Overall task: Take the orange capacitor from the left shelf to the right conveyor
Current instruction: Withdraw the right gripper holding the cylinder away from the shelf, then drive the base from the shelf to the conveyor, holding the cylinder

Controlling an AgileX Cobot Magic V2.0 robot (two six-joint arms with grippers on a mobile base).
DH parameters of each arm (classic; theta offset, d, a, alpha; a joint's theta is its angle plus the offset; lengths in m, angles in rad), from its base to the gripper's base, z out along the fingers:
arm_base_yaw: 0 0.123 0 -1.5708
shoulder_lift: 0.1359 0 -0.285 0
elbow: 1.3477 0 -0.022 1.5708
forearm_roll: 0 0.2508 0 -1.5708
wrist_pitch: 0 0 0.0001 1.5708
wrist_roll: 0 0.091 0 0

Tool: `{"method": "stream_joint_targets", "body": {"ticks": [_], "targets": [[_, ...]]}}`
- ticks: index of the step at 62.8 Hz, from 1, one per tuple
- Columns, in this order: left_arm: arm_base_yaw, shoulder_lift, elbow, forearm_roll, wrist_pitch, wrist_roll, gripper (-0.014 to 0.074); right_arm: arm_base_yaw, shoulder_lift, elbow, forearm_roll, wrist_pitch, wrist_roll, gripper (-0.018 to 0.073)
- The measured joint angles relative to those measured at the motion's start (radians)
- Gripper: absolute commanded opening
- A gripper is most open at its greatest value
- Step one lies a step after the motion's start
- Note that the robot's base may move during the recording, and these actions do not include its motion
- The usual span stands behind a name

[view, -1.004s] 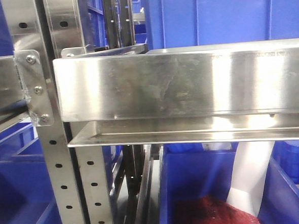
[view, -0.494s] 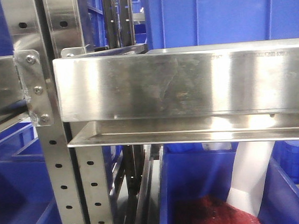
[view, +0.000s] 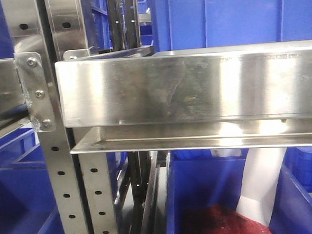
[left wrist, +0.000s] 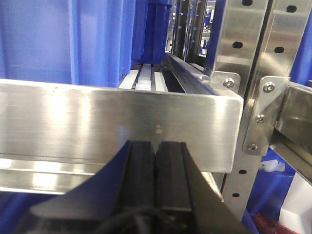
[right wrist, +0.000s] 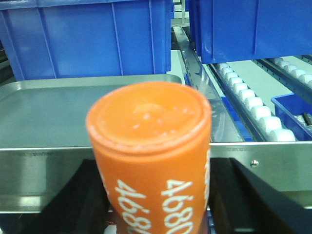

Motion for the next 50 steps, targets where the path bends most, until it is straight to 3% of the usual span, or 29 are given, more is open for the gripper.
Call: {"method": "stream_joint_targets", "body": {"ticks": [50], "targets": [[0.0, 0.0, 0.0, 0.0, 0.0, 0.0, -0.0105, 0.0, 0.0, 0.0, 0.0, 0.0, 0.0, 0.0182]]}}
